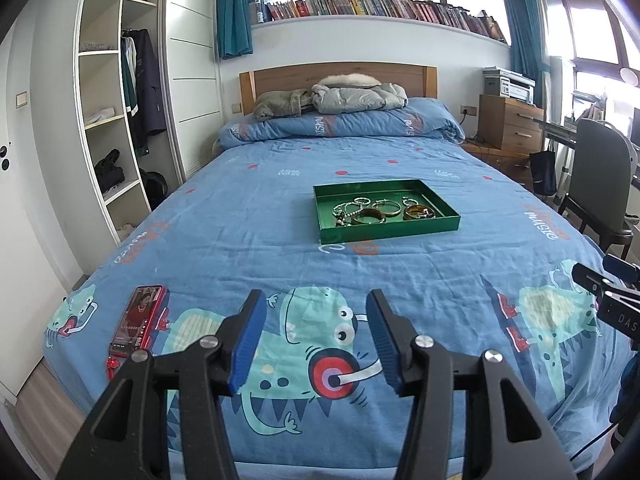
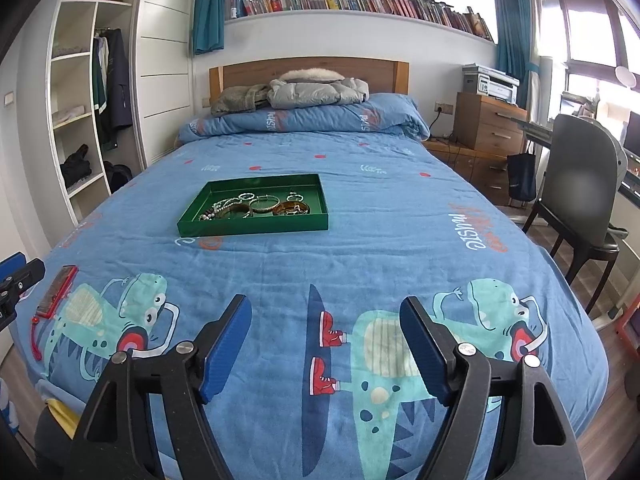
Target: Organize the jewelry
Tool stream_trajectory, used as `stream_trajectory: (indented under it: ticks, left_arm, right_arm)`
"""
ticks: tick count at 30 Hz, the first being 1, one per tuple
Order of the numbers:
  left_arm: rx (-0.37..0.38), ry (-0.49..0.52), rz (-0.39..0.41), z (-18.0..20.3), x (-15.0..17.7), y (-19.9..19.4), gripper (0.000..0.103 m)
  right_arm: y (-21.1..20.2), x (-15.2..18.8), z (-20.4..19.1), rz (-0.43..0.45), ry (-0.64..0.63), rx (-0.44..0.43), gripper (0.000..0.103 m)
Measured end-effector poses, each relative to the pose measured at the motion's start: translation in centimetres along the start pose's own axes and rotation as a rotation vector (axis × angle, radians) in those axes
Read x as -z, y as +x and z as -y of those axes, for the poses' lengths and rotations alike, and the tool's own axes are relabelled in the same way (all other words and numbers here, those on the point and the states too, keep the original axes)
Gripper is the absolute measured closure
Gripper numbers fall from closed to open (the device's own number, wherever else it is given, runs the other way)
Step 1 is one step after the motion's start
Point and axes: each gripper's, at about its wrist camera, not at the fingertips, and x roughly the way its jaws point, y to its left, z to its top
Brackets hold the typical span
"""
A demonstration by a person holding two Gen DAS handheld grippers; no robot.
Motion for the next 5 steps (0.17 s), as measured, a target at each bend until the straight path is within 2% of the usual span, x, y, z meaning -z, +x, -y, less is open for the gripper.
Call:
stream_trajectory:
  ticks: [5]
  left_arm:
    - [0.003,-0.002,-0.002,-0.03,-0.01,0.03,0.053]
  right_arm:
    - [0.03,0.01,0.03,-0.003,0.001,-0.001,0.027]
